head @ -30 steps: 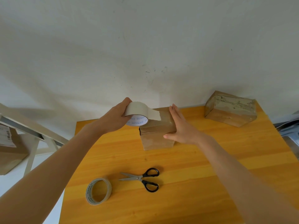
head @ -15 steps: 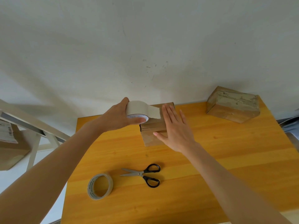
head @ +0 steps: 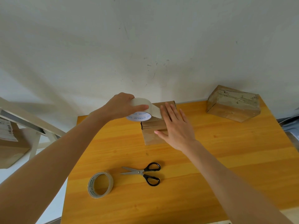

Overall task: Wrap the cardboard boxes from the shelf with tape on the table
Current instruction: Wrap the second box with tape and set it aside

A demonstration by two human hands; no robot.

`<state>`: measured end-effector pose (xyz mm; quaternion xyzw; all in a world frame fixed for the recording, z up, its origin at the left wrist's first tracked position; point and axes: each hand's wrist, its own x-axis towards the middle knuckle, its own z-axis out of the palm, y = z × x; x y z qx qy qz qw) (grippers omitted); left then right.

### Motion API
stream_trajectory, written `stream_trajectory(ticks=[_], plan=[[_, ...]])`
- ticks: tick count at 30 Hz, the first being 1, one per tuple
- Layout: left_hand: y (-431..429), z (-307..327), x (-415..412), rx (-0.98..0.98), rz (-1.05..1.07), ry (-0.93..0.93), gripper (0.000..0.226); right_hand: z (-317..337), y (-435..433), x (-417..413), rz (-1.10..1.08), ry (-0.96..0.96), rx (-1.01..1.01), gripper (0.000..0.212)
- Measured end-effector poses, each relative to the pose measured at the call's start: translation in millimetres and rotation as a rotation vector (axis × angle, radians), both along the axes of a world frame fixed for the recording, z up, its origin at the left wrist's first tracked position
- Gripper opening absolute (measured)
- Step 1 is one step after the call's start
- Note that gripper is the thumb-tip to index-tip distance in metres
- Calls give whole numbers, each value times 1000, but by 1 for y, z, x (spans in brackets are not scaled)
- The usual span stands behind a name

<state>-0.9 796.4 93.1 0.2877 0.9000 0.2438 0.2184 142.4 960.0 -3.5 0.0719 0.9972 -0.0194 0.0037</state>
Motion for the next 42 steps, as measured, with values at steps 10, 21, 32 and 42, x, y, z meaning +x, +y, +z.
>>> stream_trajectory(ticks=[10,21,32,42], plan=[[23,17,-3,-33,-190,1,37,-27,-27,47,259,446,-46,46],[36,14,-4,-65,-251,-29,34,-110,-76,97,342,-157,-170,48],[47,24,1,-133,-277,40,33,-120,-93,83,141,-356,-222,35],[63,12,-12,-280,-279,119,26,-63,-51,101,-200,-375,-1087,39]])
